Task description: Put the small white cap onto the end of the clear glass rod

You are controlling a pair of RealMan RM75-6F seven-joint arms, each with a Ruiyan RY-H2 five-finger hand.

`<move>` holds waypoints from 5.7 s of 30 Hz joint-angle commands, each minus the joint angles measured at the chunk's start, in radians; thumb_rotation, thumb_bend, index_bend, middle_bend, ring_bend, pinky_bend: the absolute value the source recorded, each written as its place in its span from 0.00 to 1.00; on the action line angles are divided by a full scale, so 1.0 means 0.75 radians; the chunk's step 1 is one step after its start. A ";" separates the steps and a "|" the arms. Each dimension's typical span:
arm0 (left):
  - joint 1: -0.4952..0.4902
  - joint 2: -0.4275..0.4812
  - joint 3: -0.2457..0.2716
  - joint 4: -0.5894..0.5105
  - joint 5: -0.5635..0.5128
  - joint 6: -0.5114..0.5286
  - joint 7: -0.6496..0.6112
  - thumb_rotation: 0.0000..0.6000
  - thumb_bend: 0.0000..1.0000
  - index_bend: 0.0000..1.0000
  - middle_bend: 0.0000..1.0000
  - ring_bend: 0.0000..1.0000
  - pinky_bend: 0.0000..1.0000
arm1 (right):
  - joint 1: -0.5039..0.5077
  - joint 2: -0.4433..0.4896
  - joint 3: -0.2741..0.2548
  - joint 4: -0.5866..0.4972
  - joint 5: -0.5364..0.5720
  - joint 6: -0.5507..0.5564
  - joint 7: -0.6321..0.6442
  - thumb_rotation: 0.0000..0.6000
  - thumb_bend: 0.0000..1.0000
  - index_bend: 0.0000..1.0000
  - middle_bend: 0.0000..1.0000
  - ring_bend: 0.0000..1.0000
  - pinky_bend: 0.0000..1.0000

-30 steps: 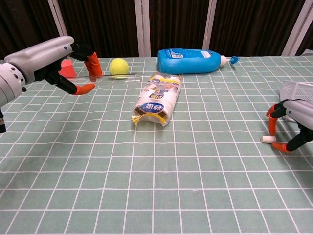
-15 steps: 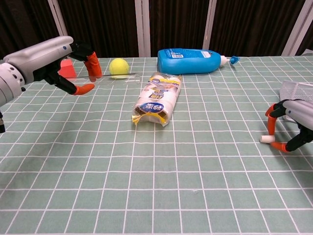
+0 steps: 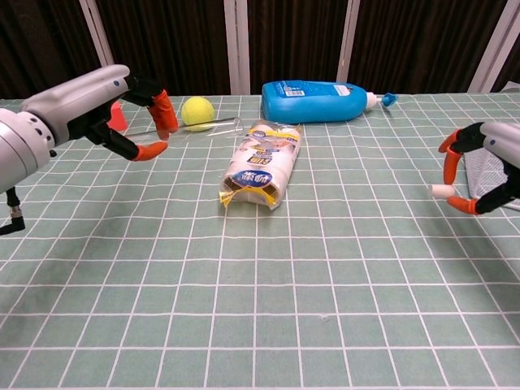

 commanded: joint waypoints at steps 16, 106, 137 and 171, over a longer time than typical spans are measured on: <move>-0.078 -0.367 -0.190 0.193 -0.239 0.070 0.024 1.00 0.62 0.56 0.48 0.06 0.00 | 0.167 0.097 0.157 0.035 -0.223 0.076 -0.049 1.00 0.39 0.60 0.22 0.09 0.00; -0.169 -0.629 -0.338 0.261 -0.405 0.132 0.139 1.00 0.62 0.56 0.49 0.07 0.00 | 0.410 -0.224 0.083 0.399 -0.480 0.161 -0.335 1.00 0.39 0.60 0.22 0.09 0.00; -0.179 -0.670 -0.335 0.298 -0.397 0.115 0.124 1.00 0.62 0.56 0.49 0.07 0.00 | 0.411 -0.260 0.065 0.410 -0.475 0.167 -0.323 1.00 0.39 0.60 0.22 0.09 0.00; -0.182 -0.687 -0.339 0.297 -0.369 0.108 0.111 1.00 0.62 0.56 0.49 0.07 0.00 | 0.404 -0.267 0.048 0.400 -0.480 0.170 -0.312 1.00 0.39 0.60 0.22 0.09 0.00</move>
